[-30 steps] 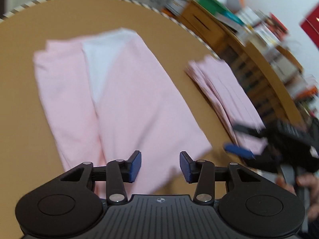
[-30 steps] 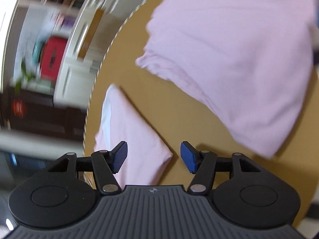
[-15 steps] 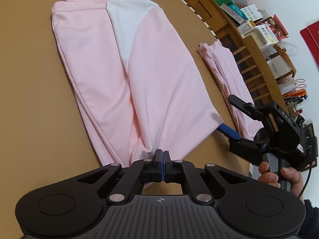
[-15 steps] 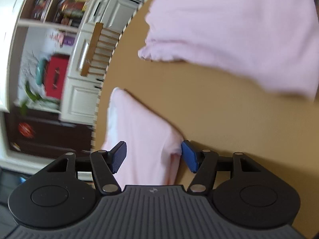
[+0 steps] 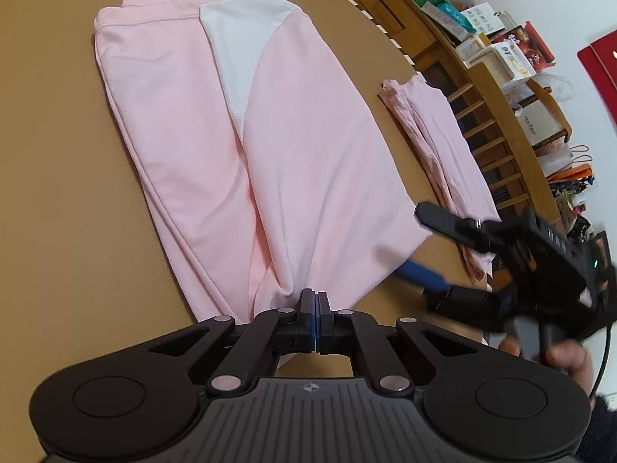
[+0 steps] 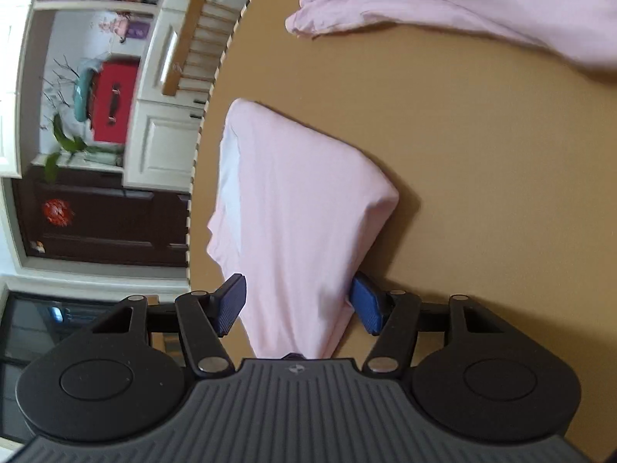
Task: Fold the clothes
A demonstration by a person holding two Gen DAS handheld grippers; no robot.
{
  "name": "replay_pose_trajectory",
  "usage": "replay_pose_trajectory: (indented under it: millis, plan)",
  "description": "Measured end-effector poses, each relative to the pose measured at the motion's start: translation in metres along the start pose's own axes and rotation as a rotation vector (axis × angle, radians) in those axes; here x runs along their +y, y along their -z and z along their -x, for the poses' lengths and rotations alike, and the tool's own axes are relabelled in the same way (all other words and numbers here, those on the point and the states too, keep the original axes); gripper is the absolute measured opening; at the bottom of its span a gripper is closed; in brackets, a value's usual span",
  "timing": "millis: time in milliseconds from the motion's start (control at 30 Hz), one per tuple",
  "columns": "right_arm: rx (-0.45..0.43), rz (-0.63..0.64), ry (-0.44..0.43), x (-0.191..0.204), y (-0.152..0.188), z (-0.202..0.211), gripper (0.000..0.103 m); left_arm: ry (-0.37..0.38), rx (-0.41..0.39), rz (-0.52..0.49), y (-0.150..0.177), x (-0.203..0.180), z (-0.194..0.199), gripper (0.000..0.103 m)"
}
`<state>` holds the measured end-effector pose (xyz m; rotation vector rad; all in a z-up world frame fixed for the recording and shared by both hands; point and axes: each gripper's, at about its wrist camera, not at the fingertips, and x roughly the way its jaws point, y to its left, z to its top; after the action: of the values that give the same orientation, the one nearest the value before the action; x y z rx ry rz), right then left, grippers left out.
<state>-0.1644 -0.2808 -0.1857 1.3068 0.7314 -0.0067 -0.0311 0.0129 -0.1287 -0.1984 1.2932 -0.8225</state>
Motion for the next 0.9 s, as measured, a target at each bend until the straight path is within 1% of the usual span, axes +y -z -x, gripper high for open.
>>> replay_pose_trajectory:
  millis: [33, 100, 133, 233, 300, 367, 433, 467, 500, 533, 567, 600, 667, 700, 733, 767, 800, 833, 900]
  plan:
    - [-0.040, -0.001, 0.004, 0.000, 0.002, 0.001, 0.059, 0.001, 0.000, 0.002, 0.000, 0.001, 0.000, 0.003]
    - [-0.140, -0.052, 0.009, -0.001, 0.005, 0.001, 0.058, 0.003, 0.001, 0.006, -0.001, 0.002, 0.000, 0.003]
    - [-0.160, -0.071, 0.012, 0.000, 0.007, -0.001, 0.058, 0.003, 0.002, 0.006, -0.001, 0.002, 0.000, 0.003]
    - [-0.150, -0.065, 0.021, 0.007, 0.013, -0.012, 0.057, 0.008, 0.000, 0.010, -0.001, 0.004, 0.000, 0.003]
    - [-0.153, -0.091, 0.017, 0.007, 0.019, -0.016, 0.057, 0.015, 0.000, 0.015, -0.001, 0.005, 0.000, 0.003]
    - [-0.168, -0.133, 0.004, 0.003, 0.026, -0.017, 0.056, 0.022, 0.002, 0.023, -0.002, 0.007, -0.001, 0.003]
    - [-0.196, -0.136, 0.011, 0.002, 0.031, -0.019, 0.055, 0.026, 0.004, 0.027, -0.003, 0.007, -0.002, 0.003]
    - [-0.206, -0.119, 0.024, 0.005, 0.030, -0.021, 0.053, 0.029, 0.005, 0.031, -0.003, 0.008, -0.002, 0.003]
    - [-0.211, -0.100, 0.050, 0.007, 0.030, -0.023, 0.049, 0.033, 0.007, 0.035, -0.003, 0.008, -0.002, 0.003]
    - [-0.212, -0.091, 0.089, 0.010, 0.029, -0.026, 0.033, 0.036, 0.008, 0.039, -0.004, 0.009, -0.003, 0.003]
    - [-0.210, -0.087, 0.126, 0.011, 0.028, -0.029, 0.008, 0.040, 0.010, 0.045, -0.004, 0.010, -0.003, 0.003]
    - [-0.200, -0.097, 0.144, 0.009, 0.027, -0.031, 0.010, 0.045, 0.012, 0.051, -0.005, 0.011, -0.004, 0.003]
    - [-0.185, -0.109, 0.127, 0.006, 0.025, -0.030, 0.010, 0.055, 0.021, 0.058, -0.007, 0.012, -0.004, 0.003]
    - [-0.175, -0.107, 0.124, 0.005, 0.023, -0.029, 0.010, 0.062, 0.026, 0.056, -0.008, 0.011, -0.003, 0.006]
    - [-0.159, -0.088, 0.133, 0.005, 0.021, -0.027, 0.010, 0.065, 0.029, 0.042, -0.008, 0.009, -0.001, 0.016]
    - [-0.144, -0.068, 0.143, 0.006, 0.018, -0.024, 0.010, 0.068, 0.032, 0.025, -0.009, 0.007, 0.002, 0.023]
    - [-0.127, -0.041, 0.160, 0.007, 0.015, -0.022, 0.009, 0.069, 0.032, -0.003, -0.011, 0.004, 0.006, 0.039]
    - [-0.110, 0.004, 0.193, 0.010, 0.012, -0.019, 0.007, 0.064, 0.032, -0.036, -0.012, 0.000, 0.011, 0.047]
    - [-0.076, 0.106, 0.255, 0.016, 0.003, -0.011, 0.007, 0.051, 0.030, -0.097, -0.015, -0.005, 0.021, 0.049]
